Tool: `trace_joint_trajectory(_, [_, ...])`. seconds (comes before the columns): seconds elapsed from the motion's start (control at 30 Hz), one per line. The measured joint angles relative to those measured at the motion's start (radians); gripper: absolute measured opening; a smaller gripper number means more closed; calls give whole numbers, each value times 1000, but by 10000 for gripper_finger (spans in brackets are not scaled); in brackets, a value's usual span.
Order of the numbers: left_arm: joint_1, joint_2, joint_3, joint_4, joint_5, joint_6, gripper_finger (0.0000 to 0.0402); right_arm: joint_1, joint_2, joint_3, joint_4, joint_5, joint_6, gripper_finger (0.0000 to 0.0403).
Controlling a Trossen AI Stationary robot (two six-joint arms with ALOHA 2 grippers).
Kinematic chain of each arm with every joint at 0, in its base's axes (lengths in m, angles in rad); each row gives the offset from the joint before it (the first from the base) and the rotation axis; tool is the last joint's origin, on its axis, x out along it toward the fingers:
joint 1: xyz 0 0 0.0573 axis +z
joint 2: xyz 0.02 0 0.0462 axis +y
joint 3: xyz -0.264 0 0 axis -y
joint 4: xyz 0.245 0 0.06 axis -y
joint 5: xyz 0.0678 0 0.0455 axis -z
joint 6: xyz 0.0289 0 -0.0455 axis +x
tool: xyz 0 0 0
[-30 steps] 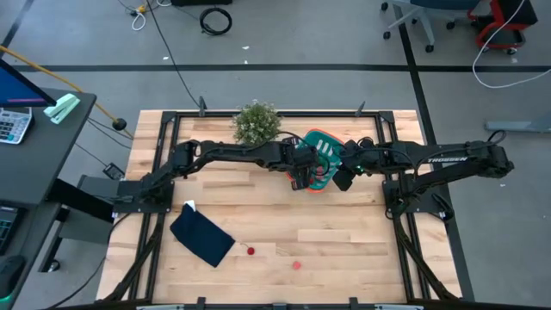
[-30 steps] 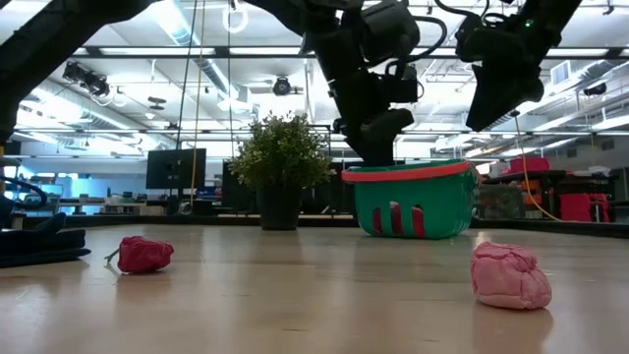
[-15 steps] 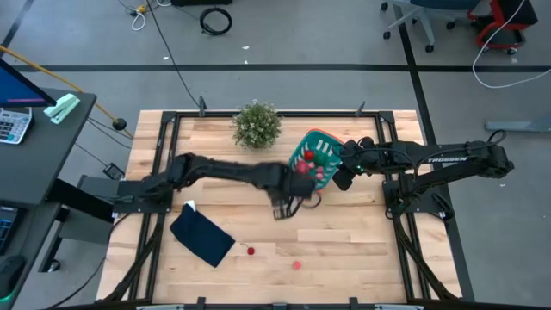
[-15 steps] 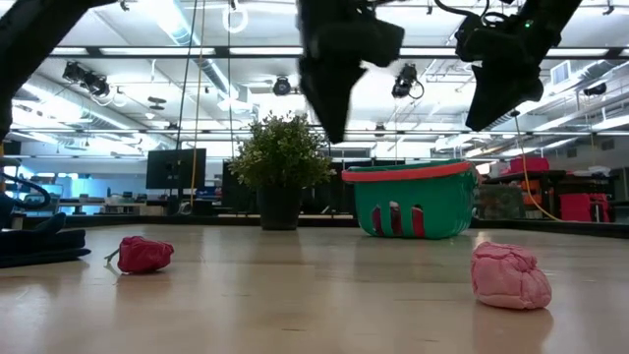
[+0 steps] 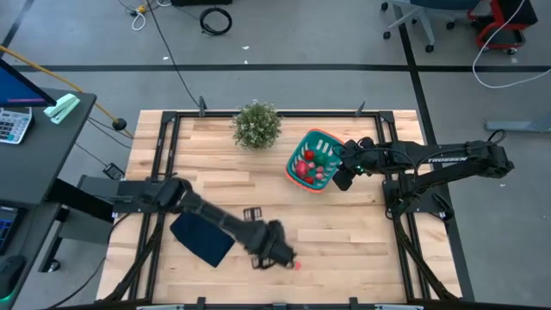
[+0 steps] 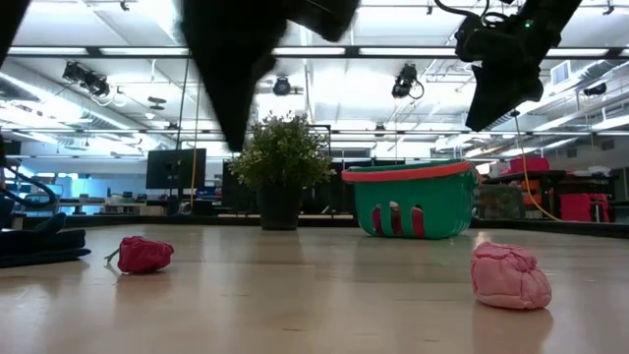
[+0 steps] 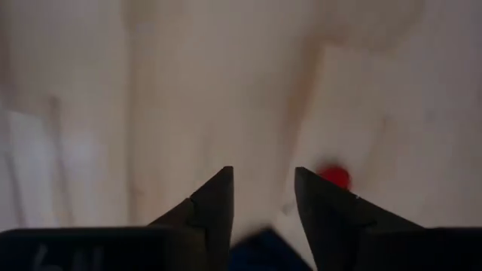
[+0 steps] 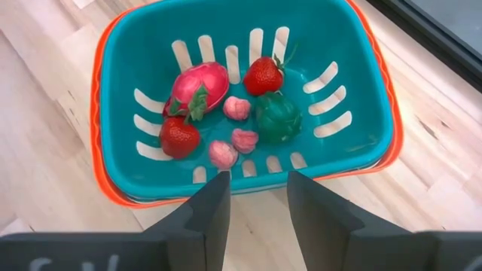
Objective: Pick and placing Produce into tupperware
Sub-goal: Put the red cherry into the basket
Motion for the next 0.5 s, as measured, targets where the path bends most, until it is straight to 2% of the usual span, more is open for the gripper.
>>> trace_joint_trajectory(0.17, [-90,0,-70,34,0,-78,182,16,3,0,0,1,0,140])
trace_joint_trajectory(0.27, [-122,-1,-137,165,0,-144,201,43,6,0,0,4,-1,140])
trace_joint_trajectory(0.4, [-138,0,-225,335,-2,-144,221,89,6,0,-2,15,-21,140])
trace_joint_trajectory(0.5, [-133,0,-263,373,1,-201,228,127,5,0,-4,18,-34,140])
